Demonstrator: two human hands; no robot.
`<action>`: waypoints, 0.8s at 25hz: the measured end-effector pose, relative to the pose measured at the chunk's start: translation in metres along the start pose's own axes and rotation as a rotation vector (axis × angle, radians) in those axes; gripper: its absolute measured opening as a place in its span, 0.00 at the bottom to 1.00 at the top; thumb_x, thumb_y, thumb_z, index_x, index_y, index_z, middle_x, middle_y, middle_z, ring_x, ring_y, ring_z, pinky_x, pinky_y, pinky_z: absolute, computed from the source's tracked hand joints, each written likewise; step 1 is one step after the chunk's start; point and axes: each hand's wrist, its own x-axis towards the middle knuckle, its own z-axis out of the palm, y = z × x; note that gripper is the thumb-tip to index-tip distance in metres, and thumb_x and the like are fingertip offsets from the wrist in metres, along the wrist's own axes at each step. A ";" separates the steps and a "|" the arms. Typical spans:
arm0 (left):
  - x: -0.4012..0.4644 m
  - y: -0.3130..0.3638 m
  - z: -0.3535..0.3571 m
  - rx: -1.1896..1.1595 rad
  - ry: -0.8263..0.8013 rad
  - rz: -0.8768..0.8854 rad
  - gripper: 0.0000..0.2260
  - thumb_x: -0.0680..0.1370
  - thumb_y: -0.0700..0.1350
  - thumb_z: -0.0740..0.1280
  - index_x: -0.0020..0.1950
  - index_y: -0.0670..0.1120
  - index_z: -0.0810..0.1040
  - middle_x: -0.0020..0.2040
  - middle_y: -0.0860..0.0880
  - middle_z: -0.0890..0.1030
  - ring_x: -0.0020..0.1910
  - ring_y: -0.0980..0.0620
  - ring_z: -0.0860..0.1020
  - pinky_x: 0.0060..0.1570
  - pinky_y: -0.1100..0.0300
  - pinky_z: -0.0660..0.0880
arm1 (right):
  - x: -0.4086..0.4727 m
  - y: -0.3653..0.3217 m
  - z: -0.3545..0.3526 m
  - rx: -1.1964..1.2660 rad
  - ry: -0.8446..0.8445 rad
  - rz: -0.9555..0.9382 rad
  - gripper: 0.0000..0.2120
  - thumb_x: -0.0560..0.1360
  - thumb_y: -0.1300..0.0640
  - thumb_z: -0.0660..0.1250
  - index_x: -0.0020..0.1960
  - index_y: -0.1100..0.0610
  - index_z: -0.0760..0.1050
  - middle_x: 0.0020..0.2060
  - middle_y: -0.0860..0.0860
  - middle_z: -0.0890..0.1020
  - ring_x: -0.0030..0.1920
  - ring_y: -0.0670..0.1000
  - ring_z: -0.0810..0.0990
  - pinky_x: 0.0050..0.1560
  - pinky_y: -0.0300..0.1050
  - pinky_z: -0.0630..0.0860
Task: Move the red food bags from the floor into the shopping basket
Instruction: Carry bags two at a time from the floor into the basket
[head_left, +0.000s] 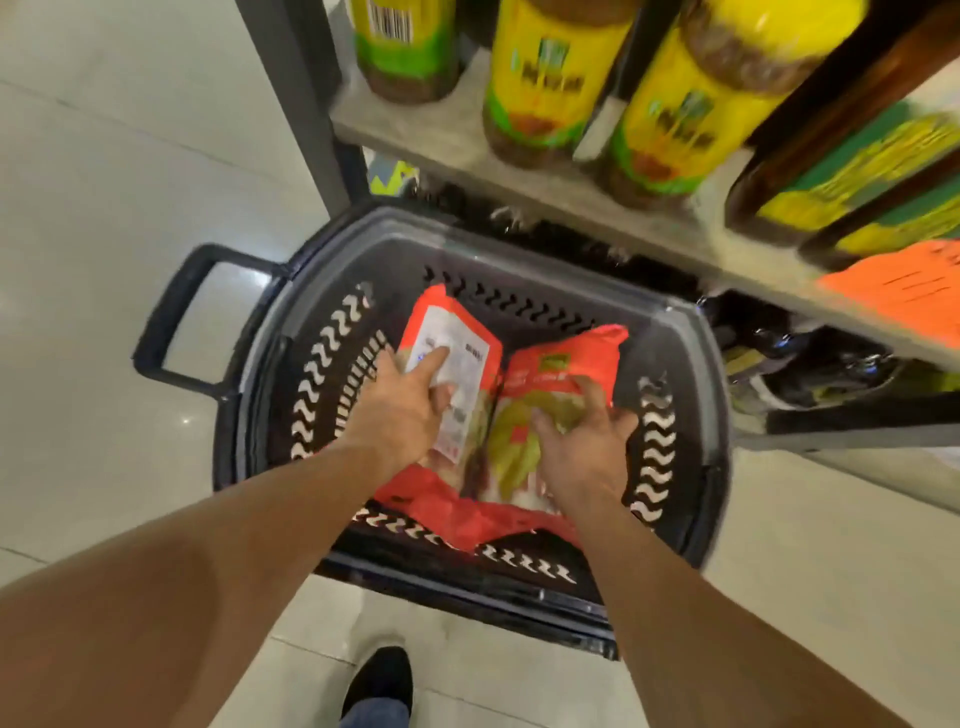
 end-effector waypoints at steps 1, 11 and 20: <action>0.011 -0.010 0.012 -0.023 -0.002 0.026 0.23 0.81 0.57 0.60 0.76 0.60 0.63 0.67 0.38 0.63 0.61 0.34 0.73 0.66 0.42 0.69 | 0.010 0.010 0.014 0.052 0.002 -0.008 0.26 0.73 0.44 0.73 0.68 0.38 0.69 0.57 0.51 0.62 0.51 0.59 0.78 0.60 0.49 0.75; 0.036 -0.064 0.068 0.308 -0.265 -0.095 0.31 0.82 0.58 0.55 0.81 0.52 0.44 0.80 0.41 0.41 0.78 0.36 0.42 0.76 0.41 0.46 | 0.052 0.059 0.051 -0.552 -0.242 -0.030 0.36 0.80 0.38 0.60 0.80 0.44 0.46 0.81 0.60 0.47 0.79 0.65 0.50 0.73 0.64 0.61; -0.122 0.114 -0.062 0.624 -0.055 0.353 0.29 0.80 0.60 0.54 0.79 0.56 0.50 0.81 0.45 0.46 0.78 0.39 0.49 0.73 0.36 0.55 | -0.071 -0.028 -0.150 -0.656 -0.184 -0.476 0.31 0.76 0.34 0.61 0.75 0.46 0.63 0.72 0.55 0.68 0.71 0.60 0.67 0.64 0.60 0.69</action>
